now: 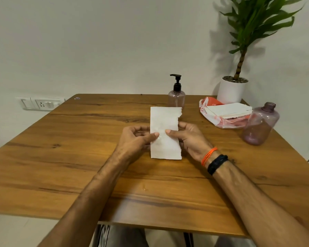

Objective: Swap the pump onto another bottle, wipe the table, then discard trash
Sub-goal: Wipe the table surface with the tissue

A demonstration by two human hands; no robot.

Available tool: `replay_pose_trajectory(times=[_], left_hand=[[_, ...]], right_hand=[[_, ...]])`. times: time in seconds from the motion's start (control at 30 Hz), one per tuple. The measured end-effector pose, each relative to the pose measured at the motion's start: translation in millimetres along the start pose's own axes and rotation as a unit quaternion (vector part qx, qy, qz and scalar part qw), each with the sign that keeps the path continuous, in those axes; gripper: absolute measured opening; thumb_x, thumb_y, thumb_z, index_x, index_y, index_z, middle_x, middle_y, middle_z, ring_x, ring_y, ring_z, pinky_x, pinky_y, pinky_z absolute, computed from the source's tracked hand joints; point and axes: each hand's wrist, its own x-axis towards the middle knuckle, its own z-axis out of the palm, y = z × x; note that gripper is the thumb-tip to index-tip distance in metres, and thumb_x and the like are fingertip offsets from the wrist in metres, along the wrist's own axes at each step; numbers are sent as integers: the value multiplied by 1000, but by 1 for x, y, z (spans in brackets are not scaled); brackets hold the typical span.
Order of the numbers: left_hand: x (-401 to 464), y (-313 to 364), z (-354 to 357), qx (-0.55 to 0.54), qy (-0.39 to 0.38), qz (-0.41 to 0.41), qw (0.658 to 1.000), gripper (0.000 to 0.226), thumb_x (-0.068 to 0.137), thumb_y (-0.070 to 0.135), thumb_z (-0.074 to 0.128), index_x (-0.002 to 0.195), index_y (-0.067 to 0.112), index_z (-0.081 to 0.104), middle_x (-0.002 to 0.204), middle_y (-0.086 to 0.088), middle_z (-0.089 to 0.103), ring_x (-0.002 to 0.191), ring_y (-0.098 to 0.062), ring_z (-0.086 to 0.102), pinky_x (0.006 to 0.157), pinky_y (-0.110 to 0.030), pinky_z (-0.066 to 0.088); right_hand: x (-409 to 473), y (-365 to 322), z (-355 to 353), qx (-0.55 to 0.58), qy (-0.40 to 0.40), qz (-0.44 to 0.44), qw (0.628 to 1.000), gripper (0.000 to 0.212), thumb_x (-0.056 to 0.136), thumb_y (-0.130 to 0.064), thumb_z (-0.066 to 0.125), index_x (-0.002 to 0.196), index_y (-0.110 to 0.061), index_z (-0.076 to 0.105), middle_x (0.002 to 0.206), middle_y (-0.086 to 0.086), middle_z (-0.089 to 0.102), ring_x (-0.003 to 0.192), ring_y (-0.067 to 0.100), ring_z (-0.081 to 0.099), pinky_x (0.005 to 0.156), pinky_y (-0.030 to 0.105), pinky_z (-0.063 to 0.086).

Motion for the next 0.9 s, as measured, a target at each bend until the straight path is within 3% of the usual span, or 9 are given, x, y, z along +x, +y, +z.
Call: replay_pose_trajectory(times=[0.13, 0.23, 0.33, 0.43, 0.57, 0.67, 0.73, 0.8, 0.9], left_hand=[[-1, 3, -2, -22, 3, 4, 1000, 32, 77, 10, 77, 107, 15, 65, 99, -4, 73, 77, -12, 75, 53, -22, 56], [-2, 5, -6, -44, -3, 8, 999, 24, 81, 5, 73, 102, 16, 68, 96, -7, 75, 73, -18, 75, 48, -22, 54], [-3, 8, -6, -57, -19, 21, 998, 14, 87, 1, 63, 95, 10, 71, 81, -6, 75, 57, -13, 70, 43, -20, 52], [-4, 12, -6, -77, -28, 8, 997, 23, 90, -1, 48, 88, 6, 70, 80, -11, 73, 57, -15, 67, 44, -21, 52], [-6, 12, -5, -76, -23, -10, 997, 21, 91, 12, 51, 104, 6, 66, 93, -13, 71, 75, -22, 68, 48, -21, 52], [-6, 12, -2, -39, 13, -8, 999, 38, 78, 12, 76, 114, 10, 64, 105, -10, 69, 86, -22, 70, 50, -22, 54], [-8, 13, 0, -37, 26, -6, 999, 49, 73, 6, 79, 118, 11, 61, 101, -10, 70, 82, -19, 72, 51, -23, 55], [-10, 13, 1, -55, 31, 2, 998, 52, 73, 2, 79, 120, 10, 58, 95, -9, 72, 72, -13, 73, 51, -23, 55], [-11, 13, 2, -59, 42, 18, 997, 55, 74, 5, 79, 123, 11, 55, 95, -8, 72, 80, -15, 73, 54, -24, 58]], right_hand=[[0, 0, -3, -29, 2, -17, 999, 26, 83, -6, 71, 100, -25, 69, 96, -7, 76, 91, 14, 72, 79, 34, 57], [0, -2, -3, -40, -14, -51, 998, 25, 85, 0, 66, 88, -23, 76, 91, -7, 77, 84, 7, 70, 73, 24, 58], [0, -4, -2, -74, -33, -82, 993, 36, 88, 2, 60, 69, -22, 79, 86, -6, 77, 84, 8, 67, 65, 17, 54], [-1, -5, -4, -97, -47, -113, 988, 30, 81, -9, 54, 67, -18, 79, 87, -3, 77, 87, 13, 64, 63, 14, 49], [0, -3, -11, -99, -76, -129, 984, 36, 69, -15, 45, 77, -9, 79, 101, 6, 73, 89, 18, 60, 61, 13, 45], [0, -3, -9, -110, -71, -131, 983, 21, 78, -20, 59, 75, -14, 79, 101, 5, 72, 96, 22, 62, 71, 24, 50], [-1, -2, -7, -168, -25, -156, 973, 6, 82, -17, 73, 80, -16, 79, 102, 2, 73, 98, 19, 66, 76, 30, 53], [-1, 1, -6, -197, 4, -167, 966, 22, 76, -16, 80, 97, -18, 77, 106, -3, 73, 97, 7, 67, 78, 26, 56], [-1, 5, 0, -148, 13, -103, 983, 53, 66, -18, 86, 115, -18, 67, 112, 2, 71, 102, 13, 68, 83, 31, 59]])
